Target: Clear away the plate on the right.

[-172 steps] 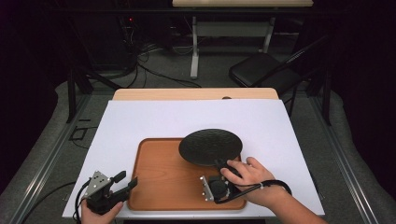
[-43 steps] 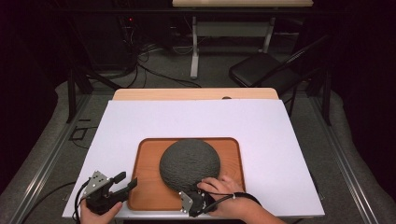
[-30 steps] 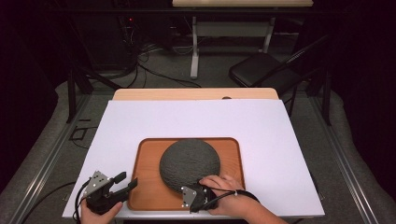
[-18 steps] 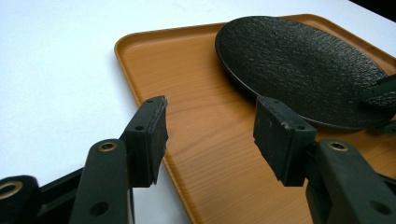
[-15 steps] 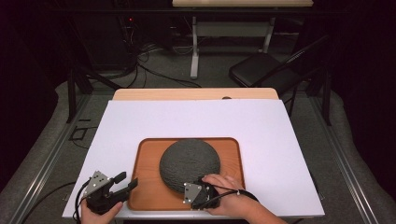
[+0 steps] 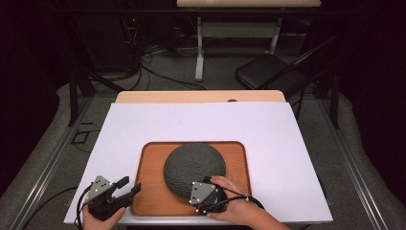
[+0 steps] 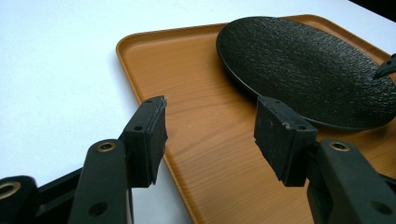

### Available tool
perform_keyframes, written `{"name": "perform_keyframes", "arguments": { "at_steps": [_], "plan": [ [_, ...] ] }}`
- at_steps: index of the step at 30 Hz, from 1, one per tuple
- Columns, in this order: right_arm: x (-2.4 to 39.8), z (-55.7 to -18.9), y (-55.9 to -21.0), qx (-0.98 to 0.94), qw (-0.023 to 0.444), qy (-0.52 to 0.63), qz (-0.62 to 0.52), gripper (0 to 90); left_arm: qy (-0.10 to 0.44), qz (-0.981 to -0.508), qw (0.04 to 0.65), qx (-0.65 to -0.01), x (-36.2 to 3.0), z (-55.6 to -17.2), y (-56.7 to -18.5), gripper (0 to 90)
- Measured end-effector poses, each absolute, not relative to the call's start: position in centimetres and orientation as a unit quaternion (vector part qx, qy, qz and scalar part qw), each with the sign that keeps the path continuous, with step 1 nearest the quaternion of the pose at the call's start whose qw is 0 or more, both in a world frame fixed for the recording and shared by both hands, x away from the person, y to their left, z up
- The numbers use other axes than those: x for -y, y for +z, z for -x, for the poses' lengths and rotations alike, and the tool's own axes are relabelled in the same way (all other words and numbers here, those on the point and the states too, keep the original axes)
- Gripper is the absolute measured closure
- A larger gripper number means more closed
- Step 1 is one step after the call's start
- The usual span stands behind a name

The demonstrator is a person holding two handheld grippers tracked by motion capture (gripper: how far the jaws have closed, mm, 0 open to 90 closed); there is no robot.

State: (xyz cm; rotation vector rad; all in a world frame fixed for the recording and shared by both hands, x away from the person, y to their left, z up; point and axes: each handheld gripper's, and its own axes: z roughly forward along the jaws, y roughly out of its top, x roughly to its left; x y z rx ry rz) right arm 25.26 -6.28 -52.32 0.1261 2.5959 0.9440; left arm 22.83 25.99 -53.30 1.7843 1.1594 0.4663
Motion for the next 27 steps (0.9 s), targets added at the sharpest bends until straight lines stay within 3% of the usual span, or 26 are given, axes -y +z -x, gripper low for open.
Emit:
{"name": "perform_keyframes", "arguments": {
  "at_steps": [8,27],
  "plan": [
    [7.2,-25.4,-51.9,-0.895,0.184,0.395,-0.093,36.4,0.188,-0.725,0.463,-0.473,-26.0,-22.9,-53.3,44.0],
    [11.9,-24.5,-50.4,-0.841,0.222,0.449,-0.205,35.7,0.189,-0.725,0.463,-0.473,-26.0,-22.8,-53.3,43.9]
  ]
}}
